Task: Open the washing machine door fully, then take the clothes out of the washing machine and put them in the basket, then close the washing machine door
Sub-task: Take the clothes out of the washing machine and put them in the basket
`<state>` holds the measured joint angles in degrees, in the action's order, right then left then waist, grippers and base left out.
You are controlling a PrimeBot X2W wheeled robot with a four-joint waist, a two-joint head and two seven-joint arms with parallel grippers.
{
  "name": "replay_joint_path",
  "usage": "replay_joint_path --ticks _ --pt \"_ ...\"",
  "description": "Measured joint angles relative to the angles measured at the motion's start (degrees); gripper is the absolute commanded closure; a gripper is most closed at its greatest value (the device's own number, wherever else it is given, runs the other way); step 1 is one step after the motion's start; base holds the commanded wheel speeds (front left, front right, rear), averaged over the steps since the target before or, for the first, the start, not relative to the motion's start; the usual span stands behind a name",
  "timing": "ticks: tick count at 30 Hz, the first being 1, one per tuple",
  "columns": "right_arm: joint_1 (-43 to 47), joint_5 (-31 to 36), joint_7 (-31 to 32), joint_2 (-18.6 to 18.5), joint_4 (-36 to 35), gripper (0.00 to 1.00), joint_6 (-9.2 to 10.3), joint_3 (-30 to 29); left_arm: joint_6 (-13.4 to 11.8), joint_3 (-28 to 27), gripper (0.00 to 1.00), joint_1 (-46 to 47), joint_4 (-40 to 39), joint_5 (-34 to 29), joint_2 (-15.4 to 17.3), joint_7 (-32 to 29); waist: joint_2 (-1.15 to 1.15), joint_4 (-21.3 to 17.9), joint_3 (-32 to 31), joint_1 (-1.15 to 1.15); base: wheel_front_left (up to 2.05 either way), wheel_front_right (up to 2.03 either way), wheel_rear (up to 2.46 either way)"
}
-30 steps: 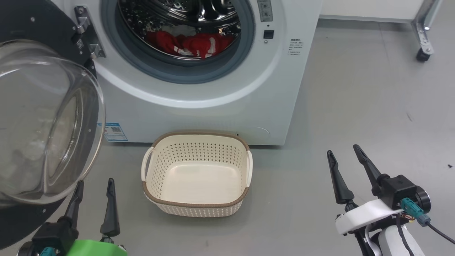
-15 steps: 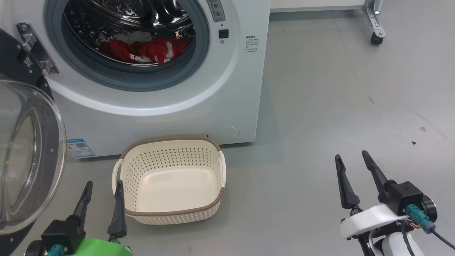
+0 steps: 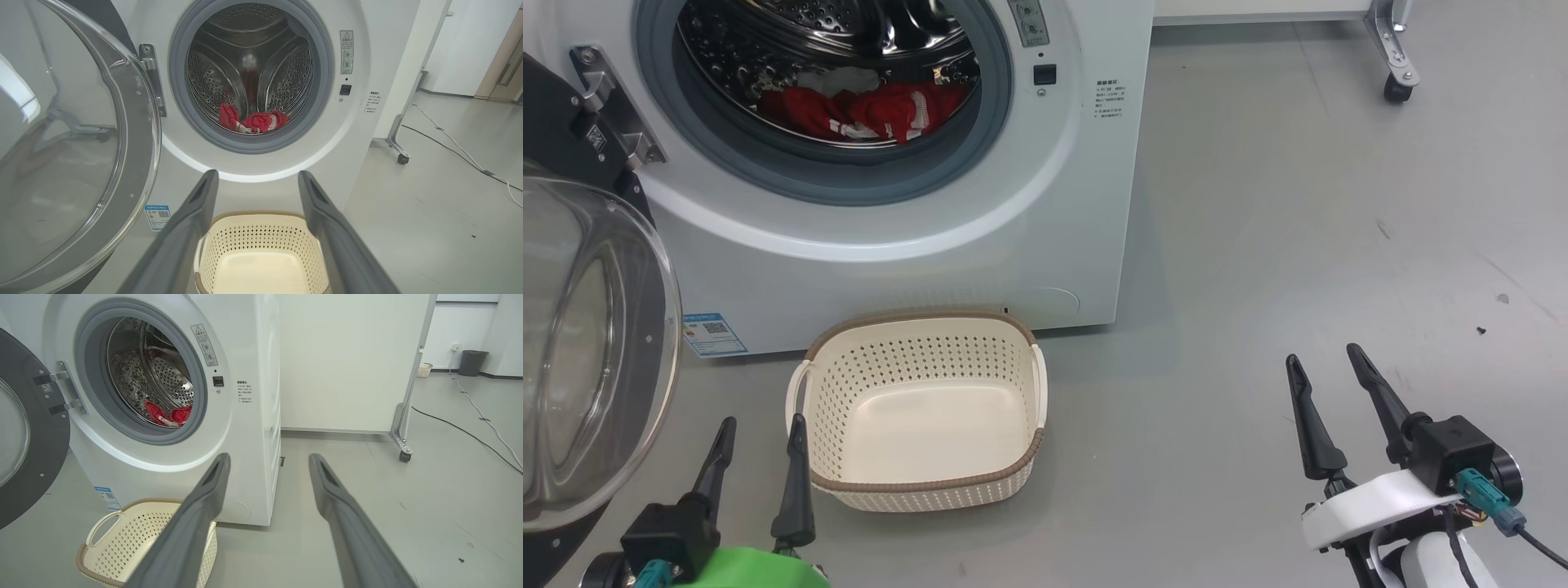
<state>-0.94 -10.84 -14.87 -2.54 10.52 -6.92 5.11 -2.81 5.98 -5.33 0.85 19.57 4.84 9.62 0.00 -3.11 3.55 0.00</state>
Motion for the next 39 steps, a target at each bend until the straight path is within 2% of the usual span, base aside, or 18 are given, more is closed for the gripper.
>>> replay_joint_path --ticks 21,39 --pt "0.3 -0.2 0.0 0.0 0.1 0.00 -0.01 0.5 -0.5 0.7 0.00 0.0 0.1 -0.6 -0.1 -0.5 0.00 0.6 -1.6 0.00 0.07 -0.07 0.00" --pt "0.4 -0.3 0.0 0.1 0.1 0.00 -0.01 0.7 -0.5 1.3 0.00 -0.8 -1.0 -1.0 -0.1 -1.1 0.00 0.5 -1.6 0.00 0.68 -0.68 0.00"
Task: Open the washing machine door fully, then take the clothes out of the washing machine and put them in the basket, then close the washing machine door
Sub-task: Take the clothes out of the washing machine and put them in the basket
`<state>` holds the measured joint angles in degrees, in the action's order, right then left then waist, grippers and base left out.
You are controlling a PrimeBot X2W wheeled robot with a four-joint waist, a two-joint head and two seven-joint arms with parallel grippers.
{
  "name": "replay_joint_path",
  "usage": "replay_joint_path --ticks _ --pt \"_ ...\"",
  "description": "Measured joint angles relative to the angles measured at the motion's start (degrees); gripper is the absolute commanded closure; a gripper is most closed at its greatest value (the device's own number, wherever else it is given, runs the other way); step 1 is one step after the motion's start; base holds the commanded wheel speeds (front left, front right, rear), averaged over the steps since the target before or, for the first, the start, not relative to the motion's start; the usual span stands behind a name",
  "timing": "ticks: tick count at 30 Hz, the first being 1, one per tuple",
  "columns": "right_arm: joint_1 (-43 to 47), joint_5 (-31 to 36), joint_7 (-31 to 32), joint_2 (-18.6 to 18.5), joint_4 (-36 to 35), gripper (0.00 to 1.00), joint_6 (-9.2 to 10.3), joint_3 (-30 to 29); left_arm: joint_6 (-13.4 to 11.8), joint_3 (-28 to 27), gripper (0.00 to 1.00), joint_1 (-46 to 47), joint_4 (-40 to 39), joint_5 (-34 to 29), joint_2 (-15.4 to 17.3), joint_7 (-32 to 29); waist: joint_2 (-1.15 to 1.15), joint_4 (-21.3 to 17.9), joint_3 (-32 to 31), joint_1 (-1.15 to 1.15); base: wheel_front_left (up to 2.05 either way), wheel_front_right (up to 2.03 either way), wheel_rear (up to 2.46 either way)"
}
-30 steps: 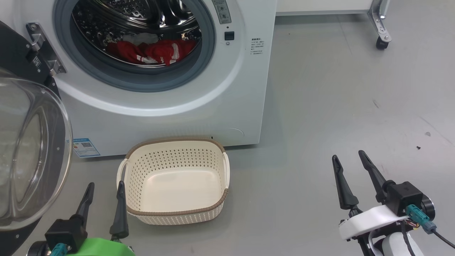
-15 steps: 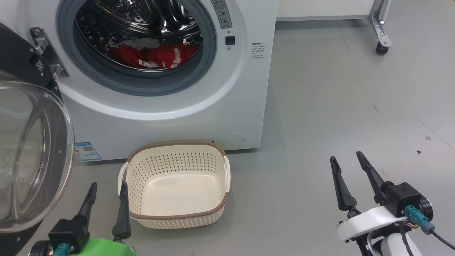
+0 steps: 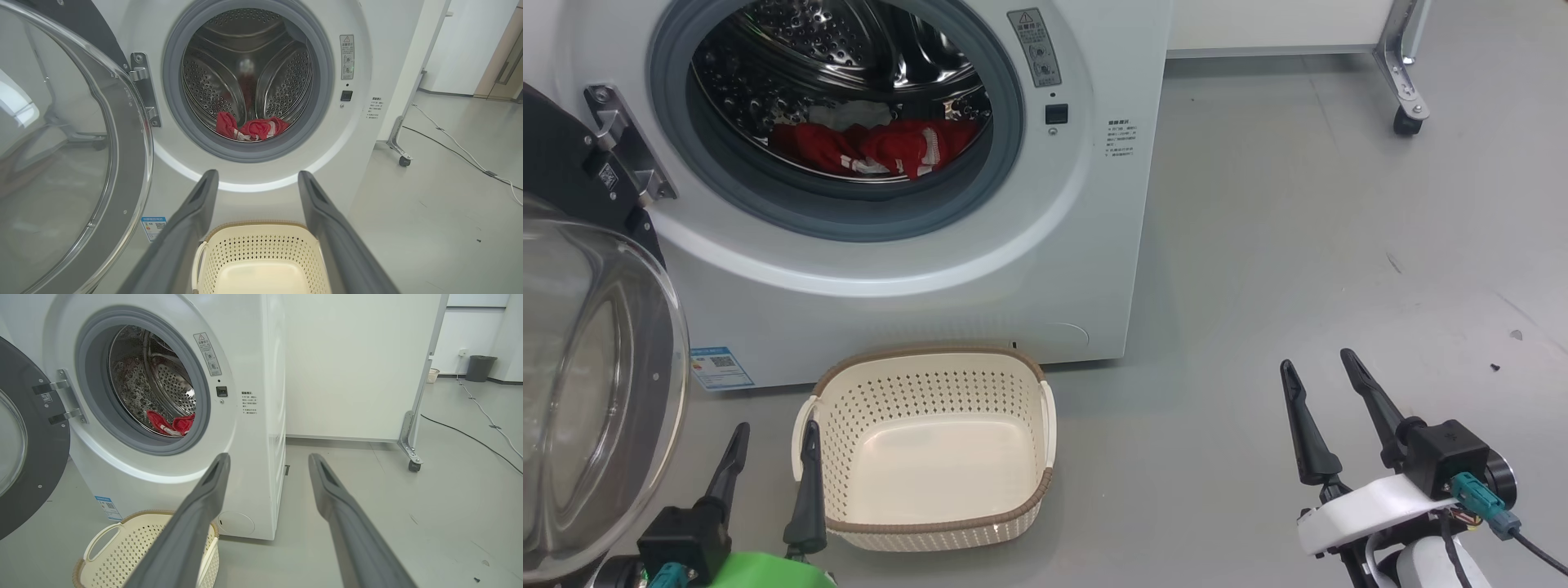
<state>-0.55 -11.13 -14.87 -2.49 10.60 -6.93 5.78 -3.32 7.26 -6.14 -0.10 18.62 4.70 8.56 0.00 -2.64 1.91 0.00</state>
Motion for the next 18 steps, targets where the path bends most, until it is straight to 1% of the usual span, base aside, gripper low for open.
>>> replay_joint_path --ticks 9,18 --pt "0.0 -0.4 0.0 0.0 0.0 0.00 0.00 0.1 -0.3 0.0 0.00 0.0 -0.3 0.0 0.0 0.0 0.00 -0.1 0.1 0.00 0.63 -0.63 0.00" --pt "0.0 -0.5 0.0 0.0 0.0 0.00 0.00 0.3 -0.4 0.0 0.00 0.0 -0.4 0.0 0.0 0.0 0.00 -0.2 0.3 0.00 0.26 -0.26 0.00"
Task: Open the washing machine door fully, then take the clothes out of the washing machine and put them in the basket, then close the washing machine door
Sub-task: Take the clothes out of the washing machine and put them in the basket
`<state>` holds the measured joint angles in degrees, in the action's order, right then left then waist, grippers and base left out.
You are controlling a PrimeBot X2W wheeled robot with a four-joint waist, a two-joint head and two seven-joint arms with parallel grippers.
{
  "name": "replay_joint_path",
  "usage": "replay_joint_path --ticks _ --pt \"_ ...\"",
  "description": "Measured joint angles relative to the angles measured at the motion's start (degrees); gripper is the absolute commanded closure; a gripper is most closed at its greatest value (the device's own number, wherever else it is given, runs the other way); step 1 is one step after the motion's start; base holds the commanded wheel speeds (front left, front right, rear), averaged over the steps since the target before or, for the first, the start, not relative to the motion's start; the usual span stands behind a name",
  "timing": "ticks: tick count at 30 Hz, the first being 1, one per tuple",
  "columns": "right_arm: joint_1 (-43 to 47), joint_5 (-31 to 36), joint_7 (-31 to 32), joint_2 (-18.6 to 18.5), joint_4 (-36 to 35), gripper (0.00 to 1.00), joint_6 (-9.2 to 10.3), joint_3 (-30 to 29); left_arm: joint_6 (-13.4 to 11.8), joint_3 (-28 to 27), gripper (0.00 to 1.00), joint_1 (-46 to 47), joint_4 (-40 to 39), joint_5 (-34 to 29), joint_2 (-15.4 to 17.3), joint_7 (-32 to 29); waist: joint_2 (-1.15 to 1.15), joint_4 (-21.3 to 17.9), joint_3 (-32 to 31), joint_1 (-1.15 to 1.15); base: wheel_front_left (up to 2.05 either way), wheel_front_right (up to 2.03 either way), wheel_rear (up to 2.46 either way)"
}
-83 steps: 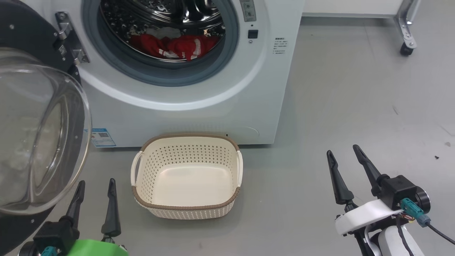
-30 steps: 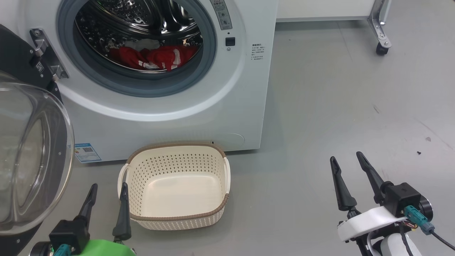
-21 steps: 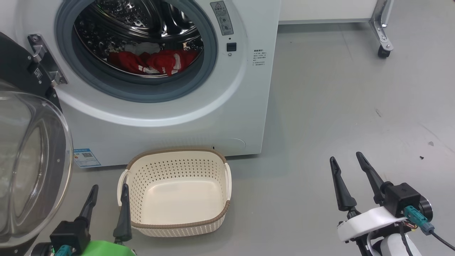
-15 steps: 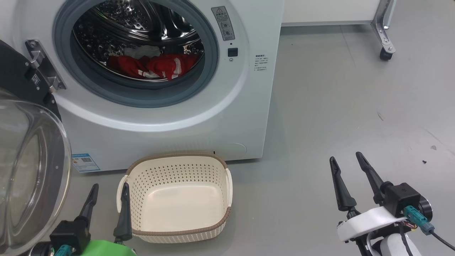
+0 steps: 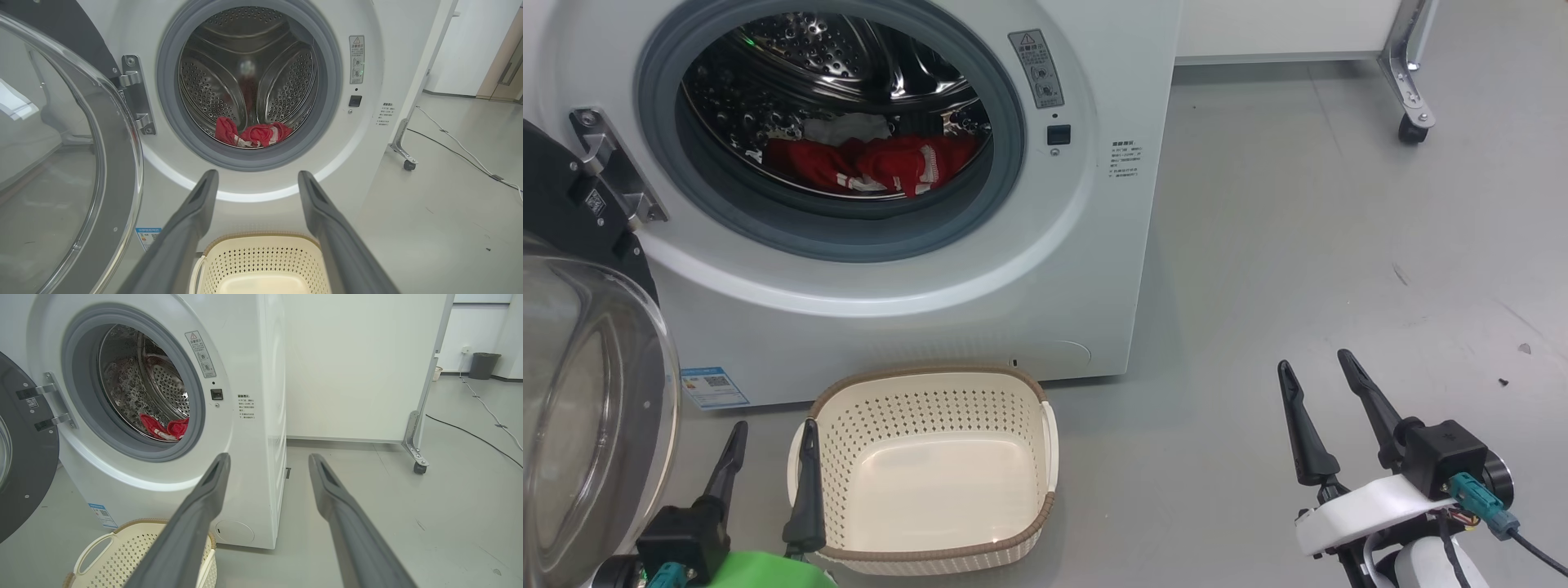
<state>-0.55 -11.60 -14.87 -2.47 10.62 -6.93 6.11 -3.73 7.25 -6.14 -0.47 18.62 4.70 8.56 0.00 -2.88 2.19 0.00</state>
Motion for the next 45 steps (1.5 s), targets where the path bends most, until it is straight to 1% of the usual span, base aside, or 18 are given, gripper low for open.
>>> replay_joint_path --ticks 21,28,31,37,41,45 --pt "0.0 0.0 0.0 0.0 -0.5 0.00 0.01 0.1 -0.2 0.1 0.00 0.0 -0.5 -0.1 0.0 0.0 0.00 -0.1 1.7 0.00 0.00 0.00 0.00" --pt "-0.1 0.0 0.0 0.0 -1.5 0.00 0.01 0.1 -0.2 2.2 0.00 0.6 -0.5 -0.5 -0.1 -0.9 0.00 0.0 3.8 0.00 0.00 0.00 0.00" --pt "-0.3 0.1 0.0 0.0 -2.5 0.00 0.00 0.3 1.0 3.6 0.00 3.8 -0.1 -0.5 -0.2 -1.2 0.00 0.0 5.7 0.00 0.00 0.00 0.00" --pt "-2.7 0.7 0.0 0.0 -4.0 0.00 0.00 0.8 2.3 5.1 0.00 9.8 2.0 -0.4 -0.5 -2.2 0.00 -0.1 9.5 0.00 0.00 0.00 0.00" --pt "-4.2 0.7 0.0 0.0 -4.9 0.00 -0.01 1.3 3.0 5.3 0.00 14.9 4.0 -0.4 -0.6 -2.9 0.00 -0.5 12.4 0.00 0.00 0.00 0.00" --pt "-5.9 0.7 0.0 0.0 -5.5 0.00 -0.01 1.7 3.6 4.6 0.00 20.3 6.6 1.0 -0.8 -4.9 0.00 -1.0 15.5 0.00 0.00 0.00 0.00"
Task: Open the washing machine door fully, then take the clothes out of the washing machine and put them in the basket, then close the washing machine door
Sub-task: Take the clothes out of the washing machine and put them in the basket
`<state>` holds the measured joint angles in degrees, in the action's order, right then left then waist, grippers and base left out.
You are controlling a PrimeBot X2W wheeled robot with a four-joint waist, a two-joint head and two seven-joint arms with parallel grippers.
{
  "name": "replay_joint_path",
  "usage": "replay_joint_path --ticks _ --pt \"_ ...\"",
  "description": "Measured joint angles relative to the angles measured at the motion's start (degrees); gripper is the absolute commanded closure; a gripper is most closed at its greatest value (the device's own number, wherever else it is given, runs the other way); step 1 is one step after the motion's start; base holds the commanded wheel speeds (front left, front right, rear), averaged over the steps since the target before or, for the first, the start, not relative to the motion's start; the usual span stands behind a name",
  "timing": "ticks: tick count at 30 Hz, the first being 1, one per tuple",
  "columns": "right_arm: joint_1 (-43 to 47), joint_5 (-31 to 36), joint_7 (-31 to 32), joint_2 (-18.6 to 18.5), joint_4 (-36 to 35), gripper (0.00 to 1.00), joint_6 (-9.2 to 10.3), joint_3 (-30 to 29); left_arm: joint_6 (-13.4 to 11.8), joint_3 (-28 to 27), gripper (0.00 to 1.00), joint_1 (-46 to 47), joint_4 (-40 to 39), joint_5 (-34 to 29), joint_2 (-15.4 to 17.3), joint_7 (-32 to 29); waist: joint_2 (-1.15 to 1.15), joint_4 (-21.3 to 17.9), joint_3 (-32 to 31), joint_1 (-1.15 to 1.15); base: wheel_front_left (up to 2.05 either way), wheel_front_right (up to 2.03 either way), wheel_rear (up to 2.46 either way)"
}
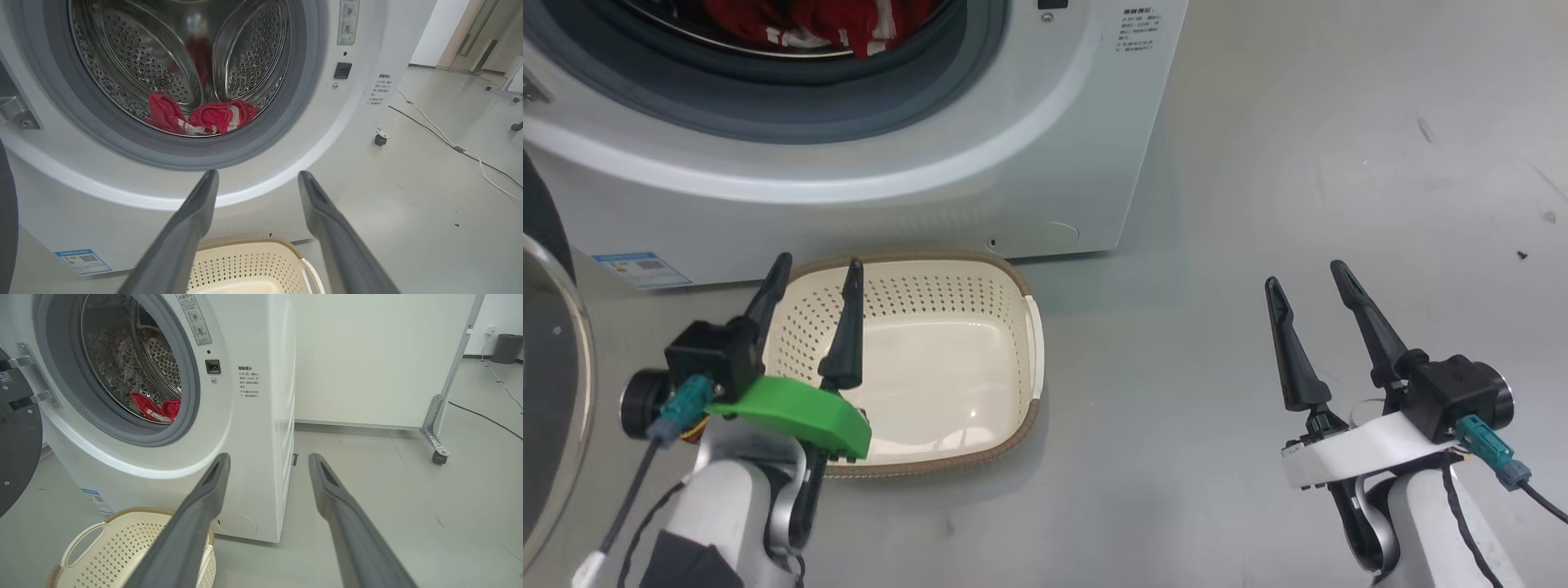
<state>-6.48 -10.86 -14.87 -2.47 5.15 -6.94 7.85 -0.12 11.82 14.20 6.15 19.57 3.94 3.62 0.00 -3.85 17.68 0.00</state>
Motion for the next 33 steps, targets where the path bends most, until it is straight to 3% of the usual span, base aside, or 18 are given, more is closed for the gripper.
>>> replay_joint_path --ticks 9,22,33 --pt "-3.9 -2.4 0.0 -0.1 -1.6 0.00 -0.02 2.4 1.1 -3.4 0.00 12.7 5.8 3.6 1.3 -7.8 0.00 -2.1 7.0 0.00 0.00 0.00 0.00" --pt "-7.9 -8.1 0.0 -0.1 -2.0 0.00 0.02 5.7 2.4 -6.9 0.00 29.8 11.8 5.5 8.3 -19.7 0.00 -8.3 14.7 0.00 0.00 0.00 0.00" --pt "-9.9 -12.3 0.0 -0.1 -2.5 0.00 0.63 9.3 2.9 -8.4 0.00 42.2 13.9 6.1 12.4 -26.7 0.00 -14.2 19.1 0.00 0.00 0.00 0.00"
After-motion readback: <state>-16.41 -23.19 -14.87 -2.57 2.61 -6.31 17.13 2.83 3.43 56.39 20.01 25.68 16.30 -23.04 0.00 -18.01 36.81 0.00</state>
